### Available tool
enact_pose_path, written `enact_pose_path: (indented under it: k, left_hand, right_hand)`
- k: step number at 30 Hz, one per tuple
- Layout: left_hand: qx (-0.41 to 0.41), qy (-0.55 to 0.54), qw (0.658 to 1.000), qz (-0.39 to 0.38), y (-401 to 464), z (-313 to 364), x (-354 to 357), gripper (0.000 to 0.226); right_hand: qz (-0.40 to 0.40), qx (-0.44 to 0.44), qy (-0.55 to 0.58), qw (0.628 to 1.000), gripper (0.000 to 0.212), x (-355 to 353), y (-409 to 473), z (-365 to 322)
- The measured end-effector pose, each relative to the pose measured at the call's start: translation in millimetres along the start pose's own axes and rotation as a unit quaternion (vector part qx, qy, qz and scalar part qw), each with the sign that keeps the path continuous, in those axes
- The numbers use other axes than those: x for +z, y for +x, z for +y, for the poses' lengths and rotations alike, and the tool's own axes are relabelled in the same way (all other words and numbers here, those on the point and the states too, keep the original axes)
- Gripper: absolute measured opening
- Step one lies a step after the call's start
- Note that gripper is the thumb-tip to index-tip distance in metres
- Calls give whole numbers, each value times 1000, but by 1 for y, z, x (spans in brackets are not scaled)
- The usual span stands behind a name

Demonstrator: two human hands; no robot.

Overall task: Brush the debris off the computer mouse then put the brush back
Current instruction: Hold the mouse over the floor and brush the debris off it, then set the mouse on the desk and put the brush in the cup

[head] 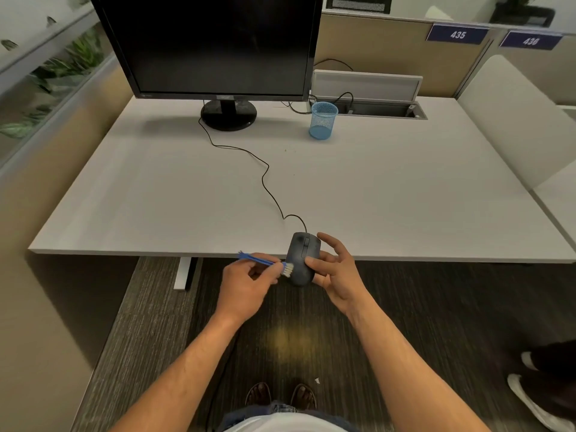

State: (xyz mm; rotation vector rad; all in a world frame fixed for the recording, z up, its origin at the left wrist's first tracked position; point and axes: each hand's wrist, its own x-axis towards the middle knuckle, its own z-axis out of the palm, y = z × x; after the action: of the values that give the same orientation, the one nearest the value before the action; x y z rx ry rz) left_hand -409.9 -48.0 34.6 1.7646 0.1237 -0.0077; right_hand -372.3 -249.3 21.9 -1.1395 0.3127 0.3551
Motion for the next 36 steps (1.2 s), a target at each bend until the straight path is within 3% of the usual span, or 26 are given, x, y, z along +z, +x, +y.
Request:
enact_pose_path:
  k: [4,7,13,17,25,36]
  left_hand:
    - [13,66,992,-104,-3,5,14,10]
    - [23,110,991,-68,0,6,16,10]
    - [25,95,995,-8,17,3,2,5]
    - [3,72,997,27,28,-1,-12,14]
    - [-32,24,999,24,51,-2,-27,10]
    - [-9,35,999,27,105,14,-40,13]
  right_hand:
    - [0,-3,-4,1000,65,2,0,2]
    - [0,-5,-3,1000,66,1,1,3]
    - [-4,-1,-3,1000,71,-3,1,6]
    - [-7,0,-9,1000,75,-2,3,9]
    - [-3,7,-15,1000,73,7,17,9]
    - [-6,4,-17,1000,71,10,54,-8]
